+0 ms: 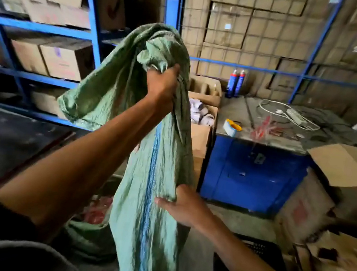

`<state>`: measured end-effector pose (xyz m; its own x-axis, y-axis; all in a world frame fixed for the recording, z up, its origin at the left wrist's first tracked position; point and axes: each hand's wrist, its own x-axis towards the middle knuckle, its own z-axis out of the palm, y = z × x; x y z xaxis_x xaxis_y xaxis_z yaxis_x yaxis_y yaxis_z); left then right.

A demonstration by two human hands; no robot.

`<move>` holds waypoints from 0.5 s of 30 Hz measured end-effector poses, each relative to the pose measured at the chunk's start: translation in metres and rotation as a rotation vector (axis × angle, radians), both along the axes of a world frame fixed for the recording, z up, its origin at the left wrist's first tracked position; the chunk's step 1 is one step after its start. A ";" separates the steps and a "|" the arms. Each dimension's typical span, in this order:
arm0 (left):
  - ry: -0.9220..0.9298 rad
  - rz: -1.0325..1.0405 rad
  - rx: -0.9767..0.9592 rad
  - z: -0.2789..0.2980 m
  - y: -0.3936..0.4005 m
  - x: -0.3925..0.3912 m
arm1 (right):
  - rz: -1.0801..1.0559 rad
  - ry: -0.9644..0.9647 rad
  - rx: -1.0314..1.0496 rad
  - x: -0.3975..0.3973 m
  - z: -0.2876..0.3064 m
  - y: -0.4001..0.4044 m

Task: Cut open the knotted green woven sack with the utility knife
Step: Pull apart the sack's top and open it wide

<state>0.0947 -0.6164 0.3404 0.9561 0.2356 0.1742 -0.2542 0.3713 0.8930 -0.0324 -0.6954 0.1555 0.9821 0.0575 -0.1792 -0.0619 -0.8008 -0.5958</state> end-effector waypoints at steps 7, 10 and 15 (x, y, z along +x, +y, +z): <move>0.041 -0.330 -0.200 0.015 -0.108 -0.007 | -0.716 -0.149 0.101 0.013 -0.049 -0.103; 0.093 -0.466 -0.206 0.005 -0.138 0.001 | -0.956 -0.351 0.216 0.000 -0.044 -0.168; 0.237 -0.810 -0.136 -0.027 -0.186 0.017 | -1.200 -0.505 0.257 -0.025 -0.046 -0.225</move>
<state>0.1118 -0.8028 0.3129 0.8462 -0.5318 -0.0320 0.3236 0.4653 0.8239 -0.0577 -0.9201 0.1099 0.4021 -0.9097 0.1036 -0.3754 -0.2670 -0.8876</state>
